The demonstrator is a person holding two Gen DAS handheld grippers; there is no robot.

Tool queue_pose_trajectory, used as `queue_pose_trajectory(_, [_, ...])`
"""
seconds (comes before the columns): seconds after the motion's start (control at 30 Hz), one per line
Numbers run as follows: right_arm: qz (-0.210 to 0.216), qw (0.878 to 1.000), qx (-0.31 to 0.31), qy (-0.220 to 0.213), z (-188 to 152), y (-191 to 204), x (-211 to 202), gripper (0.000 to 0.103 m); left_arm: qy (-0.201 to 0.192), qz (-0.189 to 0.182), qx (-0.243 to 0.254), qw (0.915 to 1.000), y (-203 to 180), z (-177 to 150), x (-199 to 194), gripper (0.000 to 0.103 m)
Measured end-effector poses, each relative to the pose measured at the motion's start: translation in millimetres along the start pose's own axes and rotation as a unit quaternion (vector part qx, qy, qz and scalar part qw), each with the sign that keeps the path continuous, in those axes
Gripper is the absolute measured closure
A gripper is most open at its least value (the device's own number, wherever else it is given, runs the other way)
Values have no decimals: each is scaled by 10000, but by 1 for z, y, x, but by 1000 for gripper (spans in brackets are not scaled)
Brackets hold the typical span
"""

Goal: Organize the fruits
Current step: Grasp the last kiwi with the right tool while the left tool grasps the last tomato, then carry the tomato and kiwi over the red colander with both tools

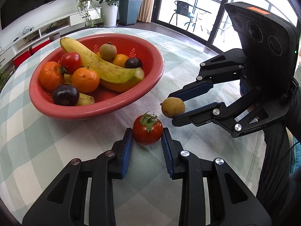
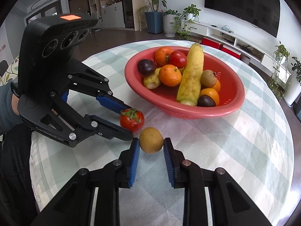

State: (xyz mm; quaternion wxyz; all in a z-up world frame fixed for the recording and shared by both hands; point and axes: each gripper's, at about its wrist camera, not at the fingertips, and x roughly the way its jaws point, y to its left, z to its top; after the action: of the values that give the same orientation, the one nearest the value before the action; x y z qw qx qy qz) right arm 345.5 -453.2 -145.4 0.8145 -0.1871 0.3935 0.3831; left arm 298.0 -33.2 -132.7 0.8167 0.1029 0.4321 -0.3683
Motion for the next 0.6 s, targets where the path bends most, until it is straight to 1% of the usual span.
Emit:
queue_pose_trajectory(0.13, [-15, 9999, 54, -90, -2, 2, -9, 74, -97, 15, -53, 9999, -4, -5, -14, 75])
queue_pose_trajectory(0.33, [-70, 9997, 83, -217, -4, 6, -25, 74, -306, 48, -147, 9994, -9, -12, -45, 75])
queue_pose_trajectory(0.5, [-123, 9992, 128, -351, -1, 8, -38, 74, -509, 181, -172, 9984, -9, -9, -78, 75])
queue_pose_trajectory(0.6, [-197, 9987, 134, -449, 4, 6, -50, 74, -645, 254, -224, 9973, -2, 0, -95, 75])
